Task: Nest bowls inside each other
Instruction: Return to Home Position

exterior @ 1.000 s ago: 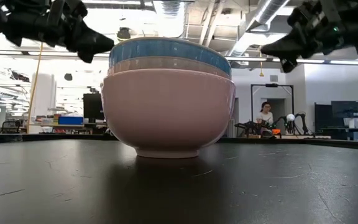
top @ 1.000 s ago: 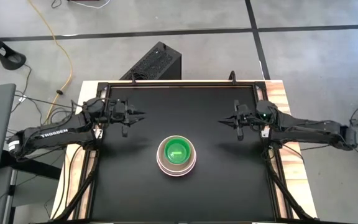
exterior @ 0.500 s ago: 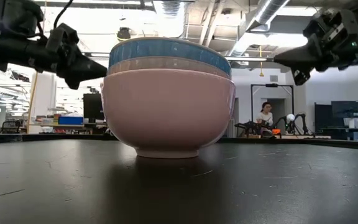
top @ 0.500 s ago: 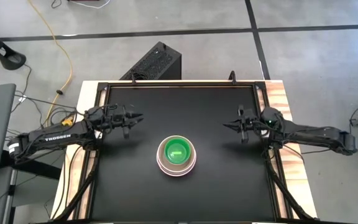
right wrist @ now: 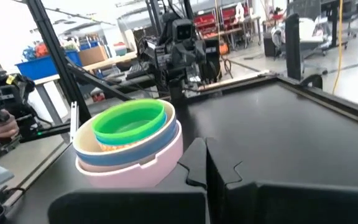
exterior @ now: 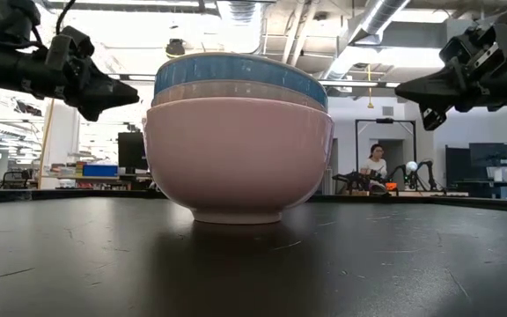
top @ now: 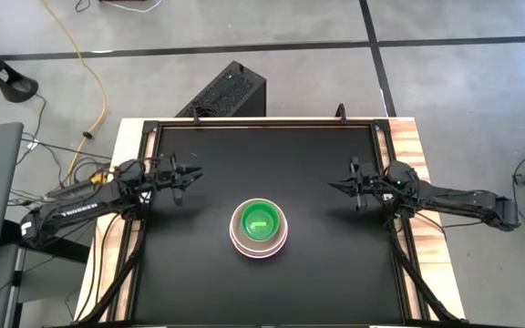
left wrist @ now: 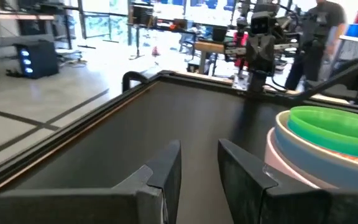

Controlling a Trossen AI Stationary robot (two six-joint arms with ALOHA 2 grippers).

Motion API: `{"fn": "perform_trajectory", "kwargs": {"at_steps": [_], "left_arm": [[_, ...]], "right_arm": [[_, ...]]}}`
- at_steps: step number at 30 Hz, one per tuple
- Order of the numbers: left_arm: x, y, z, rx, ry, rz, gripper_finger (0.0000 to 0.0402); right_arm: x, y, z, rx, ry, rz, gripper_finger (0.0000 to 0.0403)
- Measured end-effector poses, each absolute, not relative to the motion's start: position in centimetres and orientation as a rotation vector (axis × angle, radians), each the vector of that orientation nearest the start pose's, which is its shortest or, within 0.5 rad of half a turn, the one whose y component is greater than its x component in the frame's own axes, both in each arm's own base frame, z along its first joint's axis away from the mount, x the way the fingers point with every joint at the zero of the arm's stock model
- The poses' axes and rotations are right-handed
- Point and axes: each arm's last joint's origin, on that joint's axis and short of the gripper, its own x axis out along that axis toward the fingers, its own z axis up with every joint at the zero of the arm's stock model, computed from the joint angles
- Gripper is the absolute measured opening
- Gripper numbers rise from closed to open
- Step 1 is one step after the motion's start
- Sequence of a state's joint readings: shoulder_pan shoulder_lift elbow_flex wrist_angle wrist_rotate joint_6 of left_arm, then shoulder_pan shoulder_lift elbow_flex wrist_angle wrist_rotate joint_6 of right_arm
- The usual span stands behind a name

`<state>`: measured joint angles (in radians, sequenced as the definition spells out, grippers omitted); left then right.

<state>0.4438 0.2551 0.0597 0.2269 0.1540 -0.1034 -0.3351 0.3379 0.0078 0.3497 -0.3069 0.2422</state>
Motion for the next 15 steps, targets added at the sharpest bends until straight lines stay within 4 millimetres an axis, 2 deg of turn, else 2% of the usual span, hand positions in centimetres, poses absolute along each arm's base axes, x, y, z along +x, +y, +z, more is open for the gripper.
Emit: {"fn": "perform_trajectory", "kwargs": {"at_steps": [10,15], "left_arm": [[9.3,4.0,19.1,-0.069,-0.129,0.313,0.0094],[9.2,4.0,19.0,-0.018,-0.106,0.314,0.0094]], "right_arm": [[11.4,-3.0,16.6,0.269,0.018,-0.030,0.0008],[11.4,-3.0,16.2,0.283,0.058,-0.034,0.0008]]}}
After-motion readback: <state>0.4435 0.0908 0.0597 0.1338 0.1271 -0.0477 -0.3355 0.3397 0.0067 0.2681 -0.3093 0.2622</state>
